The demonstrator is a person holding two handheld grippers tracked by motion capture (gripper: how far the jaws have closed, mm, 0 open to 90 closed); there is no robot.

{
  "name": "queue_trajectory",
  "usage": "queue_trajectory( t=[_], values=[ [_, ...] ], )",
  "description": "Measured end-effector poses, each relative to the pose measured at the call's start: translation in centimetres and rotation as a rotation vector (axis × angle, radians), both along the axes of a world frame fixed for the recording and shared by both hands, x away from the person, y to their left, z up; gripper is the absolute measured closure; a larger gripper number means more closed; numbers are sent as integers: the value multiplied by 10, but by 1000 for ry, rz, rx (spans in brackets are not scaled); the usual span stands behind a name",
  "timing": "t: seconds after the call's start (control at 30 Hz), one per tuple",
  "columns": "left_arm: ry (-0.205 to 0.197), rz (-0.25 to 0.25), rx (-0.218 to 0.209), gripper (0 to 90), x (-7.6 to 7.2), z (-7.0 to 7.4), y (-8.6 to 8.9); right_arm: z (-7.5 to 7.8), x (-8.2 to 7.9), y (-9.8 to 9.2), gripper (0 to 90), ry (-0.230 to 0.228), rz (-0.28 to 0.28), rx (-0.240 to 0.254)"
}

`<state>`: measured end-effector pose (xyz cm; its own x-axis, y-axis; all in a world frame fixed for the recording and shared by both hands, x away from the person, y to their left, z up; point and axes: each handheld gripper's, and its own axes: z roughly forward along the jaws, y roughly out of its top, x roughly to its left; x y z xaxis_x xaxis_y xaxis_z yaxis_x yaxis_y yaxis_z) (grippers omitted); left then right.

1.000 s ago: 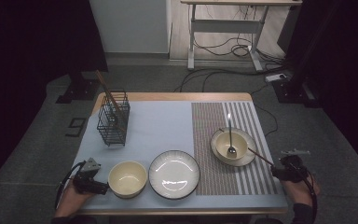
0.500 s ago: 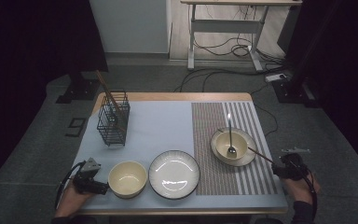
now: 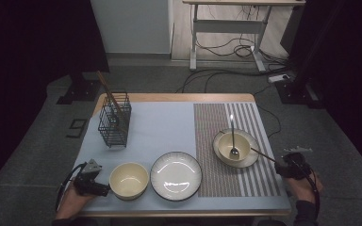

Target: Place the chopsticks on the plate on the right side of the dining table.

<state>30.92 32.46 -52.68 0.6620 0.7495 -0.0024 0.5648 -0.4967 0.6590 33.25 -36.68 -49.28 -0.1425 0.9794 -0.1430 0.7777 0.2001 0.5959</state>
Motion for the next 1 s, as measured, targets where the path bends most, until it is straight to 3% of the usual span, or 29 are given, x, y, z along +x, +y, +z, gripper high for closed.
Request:
queue_trajectory(
  t=[0.17,0.4,1.0],
  values=[
    [0,0,0,25,0,0,0,-1,-5,0,453,21,10,17],
    [0,0,0,25,0,0,0,2,-12,-2,592,15,11,60],
    [0,0,0,25,0,0,0,2,0,-2,823,34,31,111]
  ],
)
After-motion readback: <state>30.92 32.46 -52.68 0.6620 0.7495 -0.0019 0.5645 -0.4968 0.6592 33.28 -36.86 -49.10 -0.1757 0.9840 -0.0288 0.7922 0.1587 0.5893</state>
